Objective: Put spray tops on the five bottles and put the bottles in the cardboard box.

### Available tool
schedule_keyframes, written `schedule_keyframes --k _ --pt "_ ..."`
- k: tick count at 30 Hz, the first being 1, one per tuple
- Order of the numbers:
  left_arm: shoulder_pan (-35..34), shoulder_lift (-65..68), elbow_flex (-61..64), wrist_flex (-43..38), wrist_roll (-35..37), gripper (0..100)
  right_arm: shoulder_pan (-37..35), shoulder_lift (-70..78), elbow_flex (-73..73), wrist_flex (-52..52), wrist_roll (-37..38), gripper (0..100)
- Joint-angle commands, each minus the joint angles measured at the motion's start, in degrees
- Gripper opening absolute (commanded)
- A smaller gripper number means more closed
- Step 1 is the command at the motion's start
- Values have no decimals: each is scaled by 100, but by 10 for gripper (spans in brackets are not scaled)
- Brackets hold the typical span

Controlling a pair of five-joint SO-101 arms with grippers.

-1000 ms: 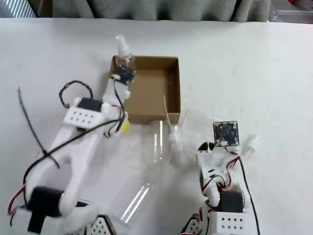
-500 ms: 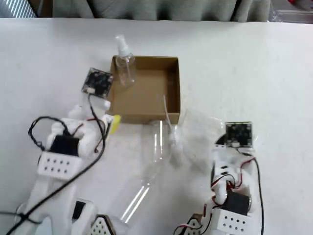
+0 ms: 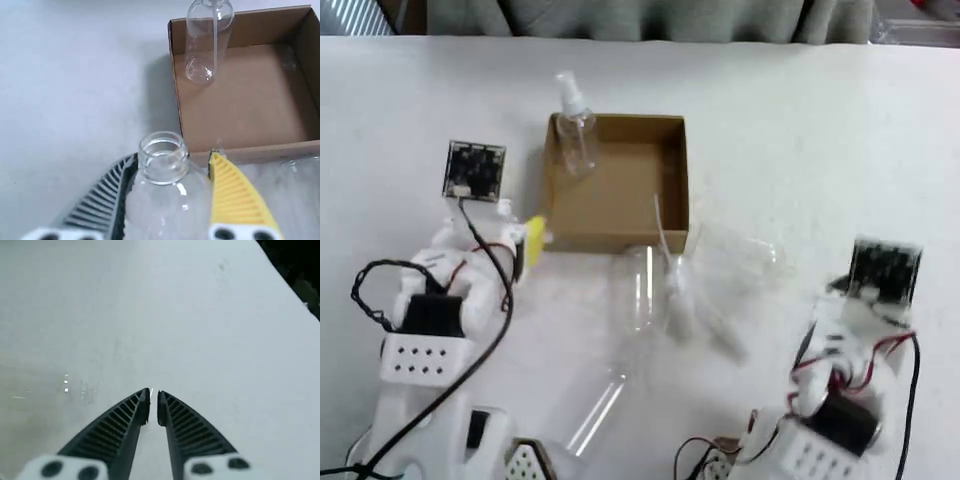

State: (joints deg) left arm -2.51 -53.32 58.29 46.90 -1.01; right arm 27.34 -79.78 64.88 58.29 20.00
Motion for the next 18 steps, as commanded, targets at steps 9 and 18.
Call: schedule_keyframes --k 9,18 --pt "-84 -198 396 -853 44 20 92 5314 -3455 910 -18 18" --pt "-84 -198 396 -844 44 20 224 6853 -4246 1393 -114 114"
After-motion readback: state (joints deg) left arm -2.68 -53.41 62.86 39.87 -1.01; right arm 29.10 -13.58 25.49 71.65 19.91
